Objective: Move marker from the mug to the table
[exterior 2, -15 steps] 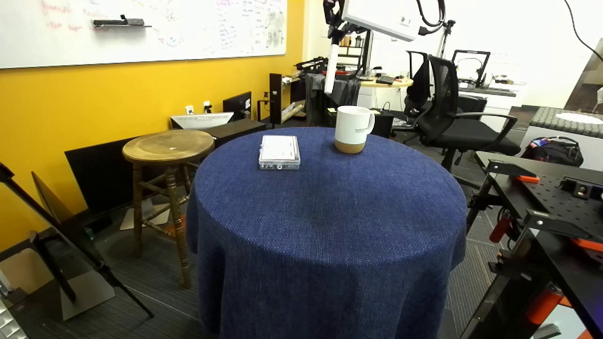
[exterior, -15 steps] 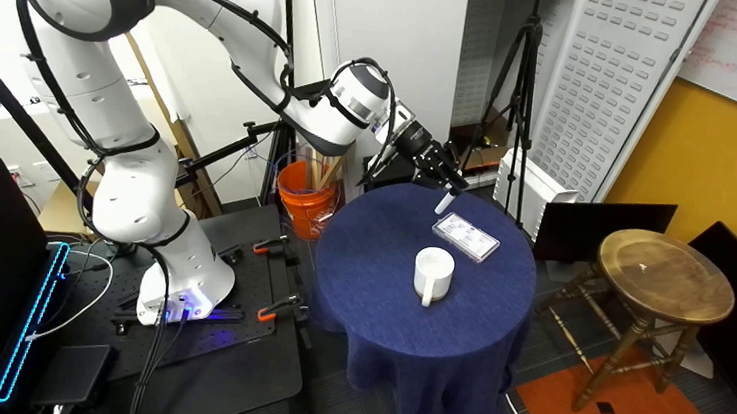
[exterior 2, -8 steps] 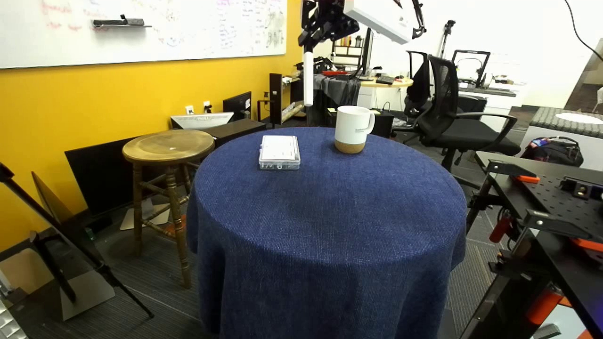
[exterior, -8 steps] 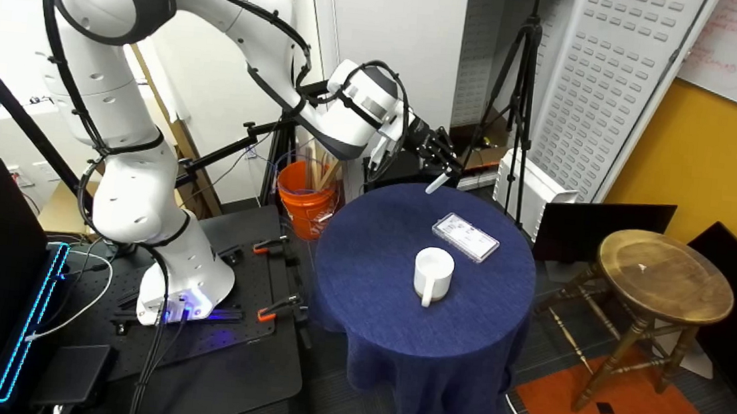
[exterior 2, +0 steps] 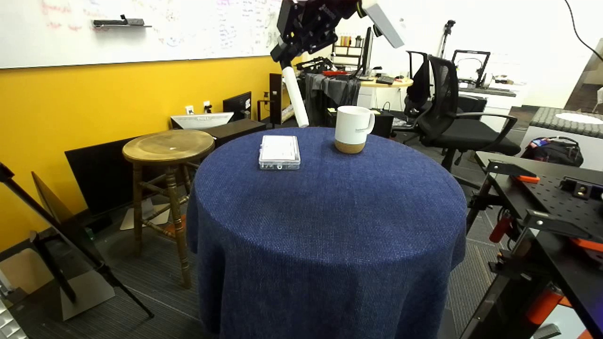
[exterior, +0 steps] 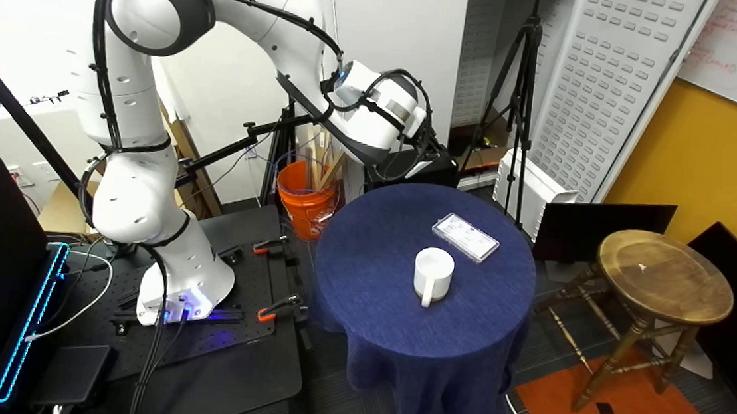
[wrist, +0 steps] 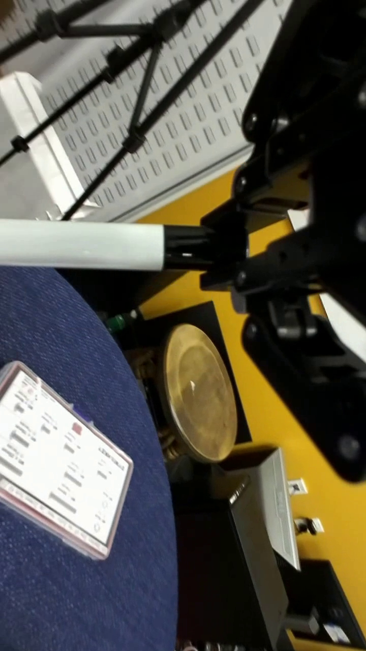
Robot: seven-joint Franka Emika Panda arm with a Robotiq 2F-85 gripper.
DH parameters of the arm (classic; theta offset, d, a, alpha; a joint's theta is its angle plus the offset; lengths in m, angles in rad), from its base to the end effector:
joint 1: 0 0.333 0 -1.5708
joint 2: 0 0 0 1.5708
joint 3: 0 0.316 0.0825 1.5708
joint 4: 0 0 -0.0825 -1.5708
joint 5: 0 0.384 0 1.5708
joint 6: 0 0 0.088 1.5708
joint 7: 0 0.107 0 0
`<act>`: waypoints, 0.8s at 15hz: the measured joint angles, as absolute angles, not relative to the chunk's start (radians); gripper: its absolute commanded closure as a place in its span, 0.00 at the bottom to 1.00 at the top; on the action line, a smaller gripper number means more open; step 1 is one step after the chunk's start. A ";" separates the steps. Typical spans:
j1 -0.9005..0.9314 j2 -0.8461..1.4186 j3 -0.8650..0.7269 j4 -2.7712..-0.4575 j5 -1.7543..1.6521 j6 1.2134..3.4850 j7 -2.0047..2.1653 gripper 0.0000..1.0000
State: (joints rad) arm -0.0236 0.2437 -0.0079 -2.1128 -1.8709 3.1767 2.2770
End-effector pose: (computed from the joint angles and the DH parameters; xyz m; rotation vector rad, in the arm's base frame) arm 0.5428 0.0706 0.3137 -2.6999 0.5793 -1.0987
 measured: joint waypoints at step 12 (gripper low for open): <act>-0.027 0.464 0.019 -2.197 -1.548 3.335 1.543 0.38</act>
